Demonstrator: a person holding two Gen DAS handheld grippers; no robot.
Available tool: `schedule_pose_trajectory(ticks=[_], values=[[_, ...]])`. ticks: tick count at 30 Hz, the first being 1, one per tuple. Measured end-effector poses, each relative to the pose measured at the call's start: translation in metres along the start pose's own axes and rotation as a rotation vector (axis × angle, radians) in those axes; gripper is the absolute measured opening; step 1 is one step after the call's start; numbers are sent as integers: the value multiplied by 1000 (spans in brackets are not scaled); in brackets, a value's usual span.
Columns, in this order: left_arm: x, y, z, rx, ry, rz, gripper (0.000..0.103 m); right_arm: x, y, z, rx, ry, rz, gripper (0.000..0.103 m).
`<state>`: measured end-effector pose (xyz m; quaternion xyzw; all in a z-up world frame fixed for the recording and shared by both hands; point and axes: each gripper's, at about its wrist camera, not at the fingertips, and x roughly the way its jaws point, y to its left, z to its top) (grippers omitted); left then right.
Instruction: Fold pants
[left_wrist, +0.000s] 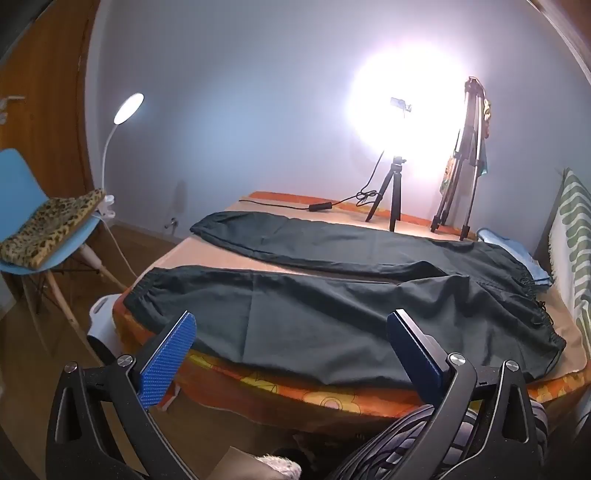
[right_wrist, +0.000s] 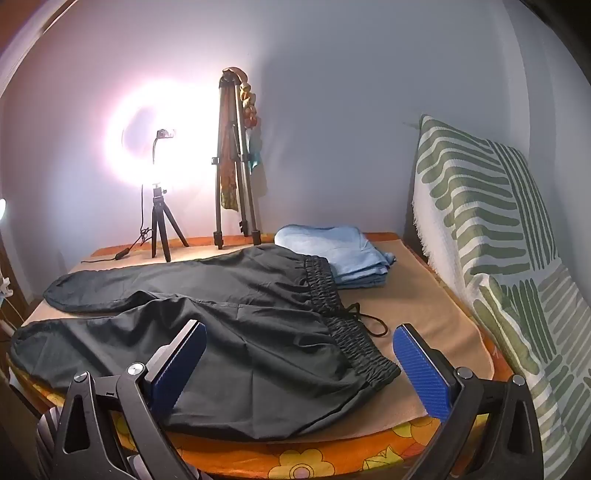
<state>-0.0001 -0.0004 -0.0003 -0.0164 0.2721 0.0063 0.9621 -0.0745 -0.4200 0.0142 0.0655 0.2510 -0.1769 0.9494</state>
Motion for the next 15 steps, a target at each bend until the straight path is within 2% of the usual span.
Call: schedule_pose_trajectory(ticks=[9, 15], values=[[4, 5, -4, -60, 29, 5, 103, -3, 1, 1, -18, -12, -15, 102], [2, 9, -2, -60, 23, 6, 103, 0, 5, 0, -20, -11, -16, 102]])
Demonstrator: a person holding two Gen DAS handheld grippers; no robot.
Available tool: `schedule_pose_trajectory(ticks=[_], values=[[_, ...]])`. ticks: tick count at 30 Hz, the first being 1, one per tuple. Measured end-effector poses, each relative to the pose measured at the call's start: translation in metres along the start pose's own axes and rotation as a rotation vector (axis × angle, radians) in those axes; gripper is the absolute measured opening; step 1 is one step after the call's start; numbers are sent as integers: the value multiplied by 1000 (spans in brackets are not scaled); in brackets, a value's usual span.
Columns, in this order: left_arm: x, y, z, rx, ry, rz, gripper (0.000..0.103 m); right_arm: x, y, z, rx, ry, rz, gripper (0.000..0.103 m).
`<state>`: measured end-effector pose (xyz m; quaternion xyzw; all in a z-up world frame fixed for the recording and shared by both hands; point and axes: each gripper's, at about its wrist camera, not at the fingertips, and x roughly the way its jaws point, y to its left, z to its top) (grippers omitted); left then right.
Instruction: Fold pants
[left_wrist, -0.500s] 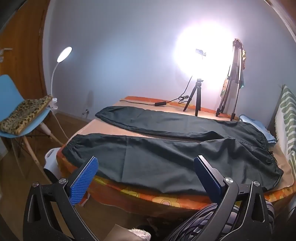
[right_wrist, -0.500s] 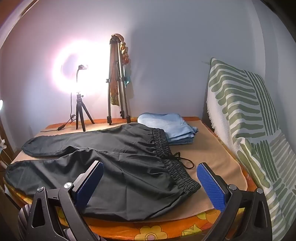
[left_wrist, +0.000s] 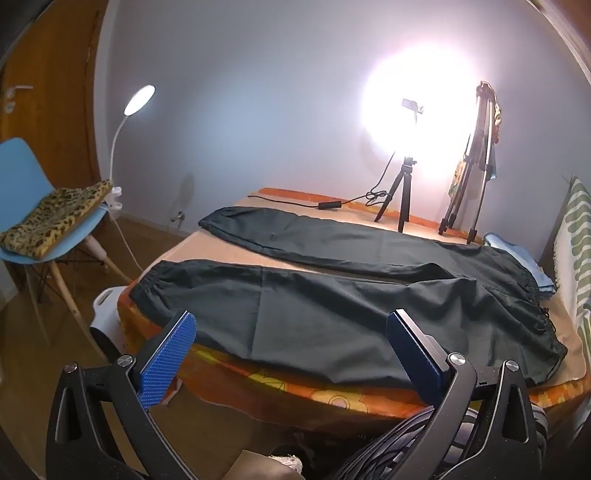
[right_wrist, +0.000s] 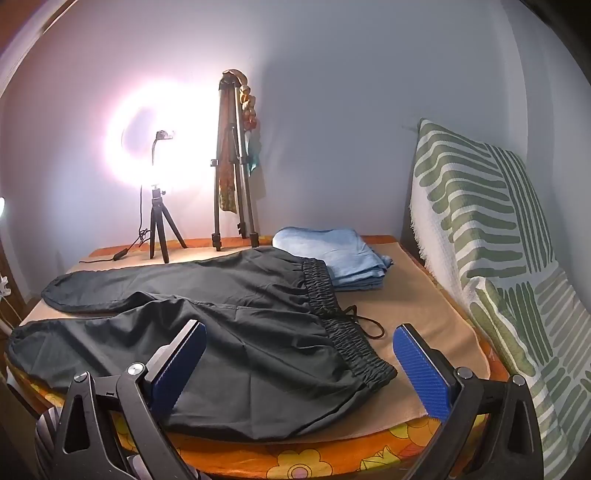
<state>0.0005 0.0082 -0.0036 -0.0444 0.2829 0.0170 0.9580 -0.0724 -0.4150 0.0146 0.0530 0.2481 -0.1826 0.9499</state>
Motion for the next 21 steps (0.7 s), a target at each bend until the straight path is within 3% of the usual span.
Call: schedule_pose_trajectory(ticks=[21], values=[[1, 3, -2, 1, 9, -2, 103, -3, -5, -1, 6, 8, -4, 102]])
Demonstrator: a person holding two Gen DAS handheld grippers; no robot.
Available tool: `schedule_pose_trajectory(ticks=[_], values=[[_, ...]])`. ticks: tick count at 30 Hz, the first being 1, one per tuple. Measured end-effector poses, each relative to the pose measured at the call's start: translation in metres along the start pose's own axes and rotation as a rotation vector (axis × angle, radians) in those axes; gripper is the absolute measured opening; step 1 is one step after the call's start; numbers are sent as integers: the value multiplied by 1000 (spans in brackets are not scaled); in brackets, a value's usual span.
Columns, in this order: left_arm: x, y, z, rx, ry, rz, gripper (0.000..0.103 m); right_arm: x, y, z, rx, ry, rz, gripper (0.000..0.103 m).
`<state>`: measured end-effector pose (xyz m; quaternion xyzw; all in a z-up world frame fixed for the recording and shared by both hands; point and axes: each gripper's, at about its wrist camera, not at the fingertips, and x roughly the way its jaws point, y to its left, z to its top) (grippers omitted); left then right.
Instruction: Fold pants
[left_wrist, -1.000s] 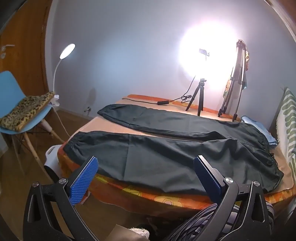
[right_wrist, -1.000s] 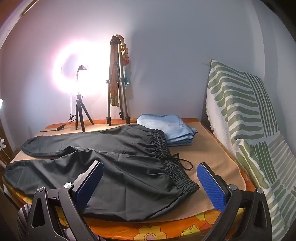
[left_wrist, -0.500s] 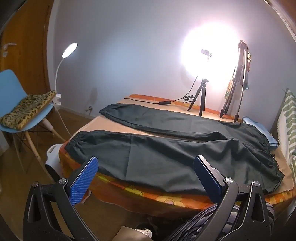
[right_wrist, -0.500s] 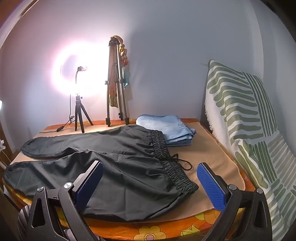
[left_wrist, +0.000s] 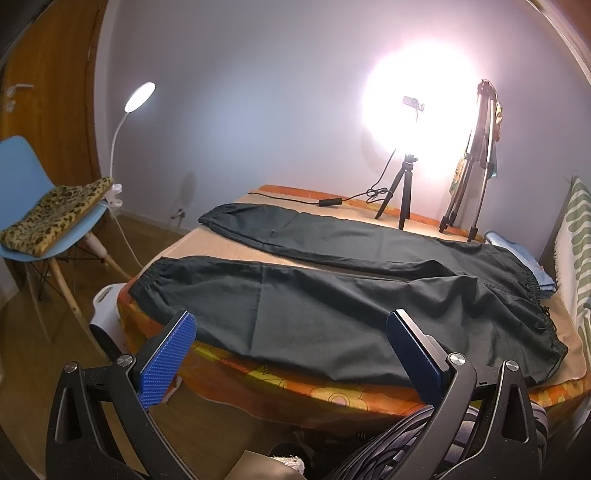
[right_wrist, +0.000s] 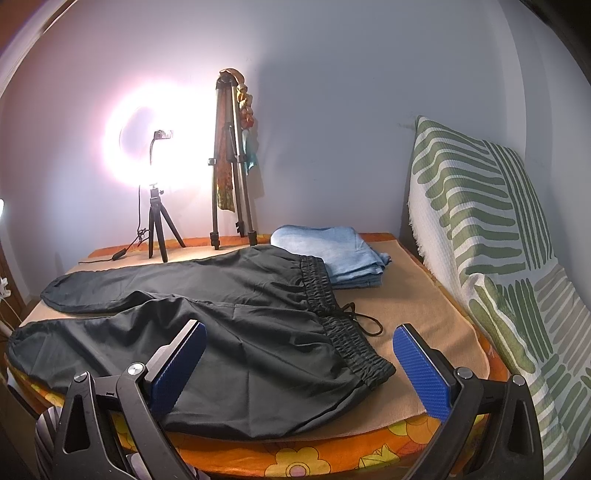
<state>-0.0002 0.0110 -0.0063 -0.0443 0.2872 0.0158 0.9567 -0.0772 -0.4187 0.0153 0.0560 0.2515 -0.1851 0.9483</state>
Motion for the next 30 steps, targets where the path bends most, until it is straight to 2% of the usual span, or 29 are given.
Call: schedule_pose_trajectory(ticks=[30], values=[[3, 1, -2, -6, 13, 2, 103, 3, 0, -4, 3, 13, 0, 102]])
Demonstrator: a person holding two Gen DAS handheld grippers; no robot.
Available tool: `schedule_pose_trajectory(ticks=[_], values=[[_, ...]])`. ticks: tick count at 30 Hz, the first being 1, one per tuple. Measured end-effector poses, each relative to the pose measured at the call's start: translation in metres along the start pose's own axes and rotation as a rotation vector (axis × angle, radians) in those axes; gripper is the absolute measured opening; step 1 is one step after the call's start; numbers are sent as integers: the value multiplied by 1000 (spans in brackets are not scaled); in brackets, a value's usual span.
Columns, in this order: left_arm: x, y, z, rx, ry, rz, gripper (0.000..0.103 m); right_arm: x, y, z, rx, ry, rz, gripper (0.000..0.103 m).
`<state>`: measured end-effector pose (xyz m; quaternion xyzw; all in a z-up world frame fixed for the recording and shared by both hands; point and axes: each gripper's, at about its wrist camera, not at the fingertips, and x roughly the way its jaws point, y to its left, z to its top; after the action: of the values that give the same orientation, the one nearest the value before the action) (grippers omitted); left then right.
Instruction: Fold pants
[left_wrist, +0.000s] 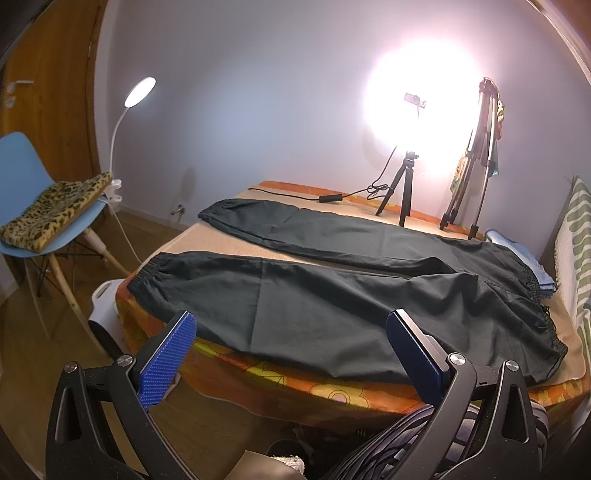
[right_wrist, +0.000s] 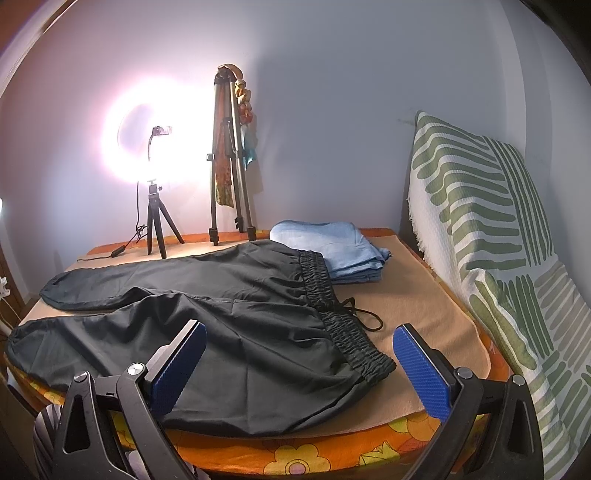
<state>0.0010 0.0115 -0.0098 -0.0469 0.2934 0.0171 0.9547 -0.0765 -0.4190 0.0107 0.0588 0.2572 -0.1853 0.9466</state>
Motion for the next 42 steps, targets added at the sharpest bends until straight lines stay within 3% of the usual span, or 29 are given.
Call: schedule_pose_trajectory(ticks=[32, 42], values=[[4, -6, -4, 36, 9, 1, 103, 2, -3, -3, 1, 7, -1, 102], [10, 25, 3, 13, 5, 10, 102, 3, 0, 6, -36, -15, 39, 102]])
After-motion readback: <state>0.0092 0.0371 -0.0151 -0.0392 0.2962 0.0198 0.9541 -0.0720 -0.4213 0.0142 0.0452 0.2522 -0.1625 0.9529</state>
